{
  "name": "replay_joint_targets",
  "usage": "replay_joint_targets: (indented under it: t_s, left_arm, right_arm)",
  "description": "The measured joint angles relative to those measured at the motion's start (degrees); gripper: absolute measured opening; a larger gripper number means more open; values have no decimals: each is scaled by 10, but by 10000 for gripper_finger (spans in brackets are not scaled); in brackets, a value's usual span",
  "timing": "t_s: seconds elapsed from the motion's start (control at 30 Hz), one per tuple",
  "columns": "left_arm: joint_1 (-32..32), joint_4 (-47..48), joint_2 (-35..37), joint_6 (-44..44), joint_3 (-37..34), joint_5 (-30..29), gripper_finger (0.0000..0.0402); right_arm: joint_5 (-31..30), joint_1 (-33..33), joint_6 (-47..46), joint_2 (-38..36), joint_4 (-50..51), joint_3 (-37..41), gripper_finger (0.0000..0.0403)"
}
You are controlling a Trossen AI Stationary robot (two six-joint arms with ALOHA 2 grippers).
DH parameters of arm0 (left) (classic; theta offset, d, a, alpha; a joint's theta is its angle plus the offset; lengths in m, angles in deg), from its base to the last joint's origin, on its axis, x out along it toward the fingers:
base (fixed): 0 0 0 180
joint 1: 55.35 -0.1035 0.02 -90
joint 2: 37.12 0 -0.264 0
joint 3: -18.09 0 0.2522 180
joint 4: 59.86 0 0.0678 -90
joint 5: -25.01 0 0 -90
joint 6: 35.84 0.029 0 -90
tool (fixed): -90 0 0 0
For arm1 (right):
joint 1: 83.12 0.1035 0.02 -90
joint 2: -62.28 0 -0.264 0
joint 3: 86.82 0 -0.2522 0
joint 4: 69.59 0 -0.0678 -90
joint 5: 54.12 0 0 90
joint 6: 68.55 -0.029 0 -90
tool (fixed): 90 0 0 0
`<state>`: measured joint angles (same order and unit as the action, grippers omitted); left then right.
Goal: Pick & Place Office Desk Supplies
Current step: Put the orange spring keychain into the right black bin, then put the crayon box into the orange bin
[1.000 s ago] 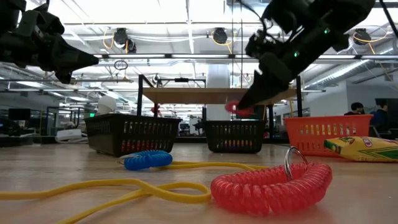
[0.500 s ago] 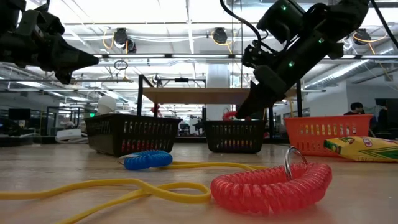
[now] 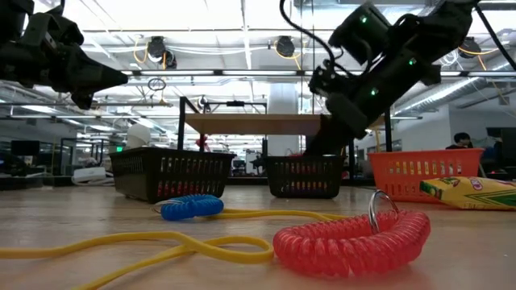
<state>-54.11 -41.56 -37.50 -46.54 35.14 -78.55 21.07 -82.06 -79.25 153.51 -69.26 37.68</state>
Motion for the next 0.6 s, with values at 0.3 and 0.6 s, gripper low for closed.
replay_joint_targets:
  t_s: [0.3, 0.6]
  left_arm:
    - [0, 0, 0, -2, 0, 0, 19]
    - [0, 0, 0, 2, 0, 0, 23]
  right_arm:
    - [-16, -3, 12, 6, -3, 0, 32]
    - [-16, -3, 5, -1, -2, 0, 114]
